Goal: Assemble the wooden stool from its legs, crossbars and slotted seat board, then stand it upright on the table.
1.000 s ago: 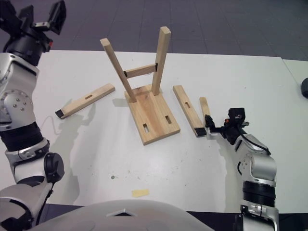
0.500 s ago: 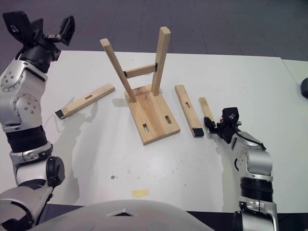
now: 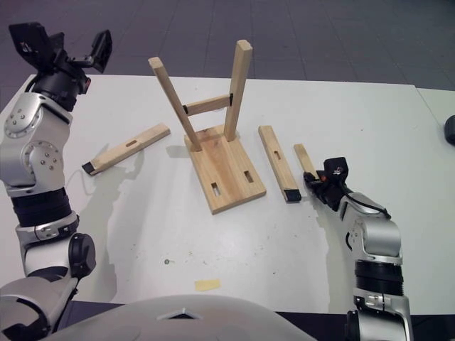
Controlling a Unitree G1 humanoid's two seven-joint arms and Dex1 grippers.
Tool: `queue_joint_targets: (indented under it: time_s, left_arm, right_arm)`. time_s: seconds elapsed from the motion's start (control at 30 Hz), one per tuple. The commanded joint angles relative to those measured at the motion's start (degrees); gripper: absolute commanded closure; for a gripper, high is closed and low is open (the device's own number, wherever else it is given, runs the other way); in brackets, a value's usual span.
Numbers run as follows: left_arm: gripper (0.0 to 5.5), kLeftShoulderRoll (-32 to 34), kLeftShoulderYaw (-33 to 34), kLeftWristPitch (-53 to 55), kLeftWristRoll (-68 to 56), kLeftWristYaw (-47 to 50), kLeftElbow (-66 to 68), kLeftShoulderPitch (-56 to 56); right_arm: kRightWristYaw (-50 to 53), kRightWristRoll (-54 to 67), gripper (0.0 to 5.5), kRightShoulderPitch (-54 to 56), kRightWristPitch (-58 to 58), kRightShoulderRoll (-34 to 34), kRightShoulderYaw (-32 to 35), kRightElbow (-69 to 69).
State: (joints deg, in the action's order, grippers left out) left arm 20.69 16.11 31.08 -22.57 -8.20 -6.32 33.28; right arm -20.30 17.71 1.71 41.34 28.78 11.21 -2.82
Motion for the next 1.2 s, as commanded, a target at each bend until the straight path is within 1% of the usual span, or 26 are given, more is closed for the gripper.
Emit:
queue_joint_targets:
  time_s: [0.03,0.2,0.27,0.33,0.4,0.53,0.67,0.73,0.8,0.97,1.1,1.2]
  left_arm:
    - [0.10,-0.54,0.15,-0.34,0.29,0.63,0.11,0.69]
    - [0.10,-0.38,0.60,-0.30,-0.05,1.11,0.24,2.37]
    - [0.10,-0.54,1.49,0.17,-1.38,1.25,0.23,4.28]
    - [0.10,-1.05,3.00,1.90,-4.70,1.15,-0.46,7.38]
    - [0.10,-1.53,4.27,5.19,-10.86,-0.28,-2.22,10.76]
    - [0.10,-4.63,7.01,14.31,-29.60,-1.20,-5.55,16.28]
    - [0.10,-7.51,6.29,18.96,-38.86,3.13,-5.61,17.91]
    - [0.10,-9.73,5.13,20.86,-42.87,5.78,-5.81,17.51]
    - [0.10,-11.06,3.24,22.59,-45.28,7.31,-6.52,16.58]
    - [0.10,-13.04,1.37,24.43,-51.71,11.31,-6.77,15.48]
    - [0.10,-12.32,-0.91,24.33,-50.98,12.67,-7.24,14.87]
    - [0.59,-11.49,-1.82,24.03,-50.69,12.29,-7.50,14.89]
  right_arm:
    - [1.48,-1.20,4.20,-2.88,3.51,-1.01,-0.24,4.37]
    - [3.63,-1.57,4.20,-0.39,-0.09,-2.24,1.81,4.95]
    - [6.64,-1.82,4.20,2.51,-5.81,-3.57,4.68,4.13]
    - [11.05,-3.06,4.20,6.90,-14.18,-4.97,7.40,2.07]
    - [14.07,-5.31,4.20,11.15,-21.85,-5.89,7.40,-1.94]
    - [14.25,-8.85,4.20,16.95,-32.30,-7.26,2.51,-9.83]
    - [10.20,-9.17,4.20,19.48,-35.68,-8.26,-4.11,-16.13]
    - [7.54,-9.25,4.20,19.24,-36.09,-8.97,-8.48,-18.79]
    - [5.52,-9.98,4.20,18.68,-36.76,-9.44,-11.89,-20.00]
    - [3.55,-10.18,4.20,17.93,-37.11,-11.32,-15.56,-20.34]
    - [2.89,-9.75,4.20,17.73,-36.25,-13.10,-17.82,-21.17]
    - [1.51,-9.64,4.20,16.81,-35.75,-13.63,-19.72,-21.67]
